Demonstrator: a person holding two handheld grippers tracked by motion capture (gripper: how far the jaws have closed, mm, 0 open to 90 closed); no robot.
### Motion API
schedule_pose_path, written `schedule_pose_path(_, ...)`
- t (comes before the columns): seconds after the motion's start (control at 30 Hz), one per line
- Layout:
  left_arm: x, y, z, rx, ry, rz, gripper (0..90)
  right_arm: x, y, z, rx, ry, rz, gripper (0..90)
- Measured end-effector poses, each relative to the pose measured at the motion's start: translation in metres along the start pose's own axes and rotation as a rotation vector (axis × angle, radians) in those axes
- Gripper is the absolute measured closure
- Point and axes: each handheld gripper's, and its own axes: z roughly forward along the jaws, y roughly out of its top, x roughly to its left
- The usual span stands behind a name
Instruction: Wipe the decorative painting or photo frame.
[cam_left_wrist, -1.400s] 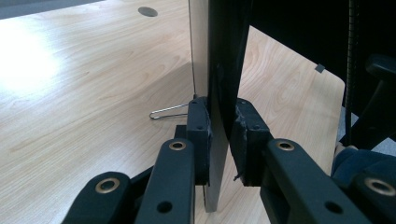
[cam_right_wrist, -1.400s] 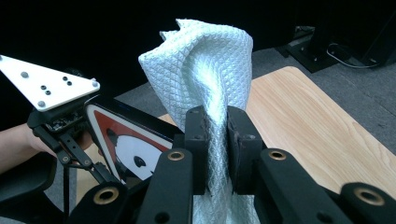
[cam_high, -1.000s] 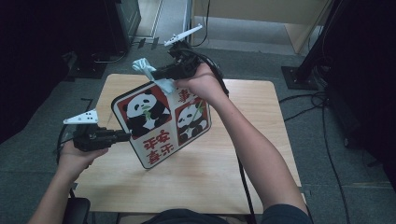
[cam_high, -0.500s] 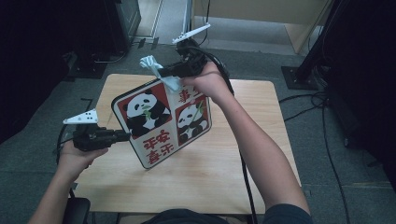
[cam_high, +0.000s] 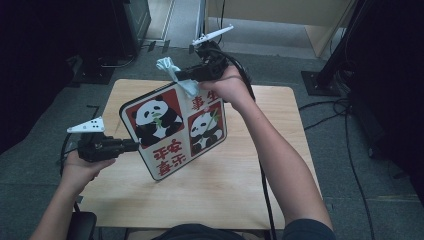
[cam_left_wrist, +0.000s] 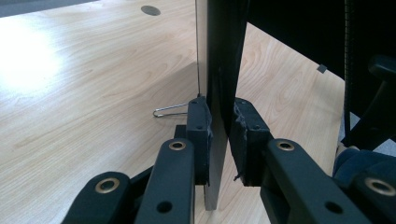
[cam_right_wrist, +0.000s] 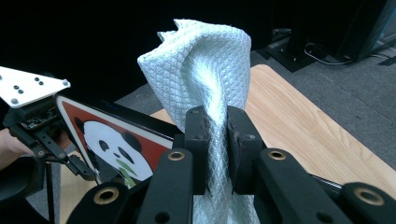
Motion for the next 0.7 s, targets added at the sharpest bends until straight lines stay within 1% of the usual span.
schedule_pose_path(0.13, 0.000, 0.000, 0.000, 0.000, 0.001, 0.001, 78.6, -0.003, -0.002, -0.003, -0.006, -0.002, -0.013, 80.7)
schedule_pose_path(0.27, 0.000, 0.000, 0.000, 0.001, 0.001, 0.001, 78.6, -0.006, -0.003, -0.006, -0.006, -0.013, -0.015, 80.6)
schedule_pose_path(0.53, 0.000, 0.000, 0.000, 0.000, 0.005, 0.000, 78.6, -0.012, -0.005, -0.013, -0.008, -0.037, 0.006, 80.8)
schedule_pose_path(0.7, 0.000, 0.000, 0.000, 0.001, 0.006, 0.000, 78.5, -0.014, -0.005, -0.015, -0.009, -0.044, 0.006, 81.0)
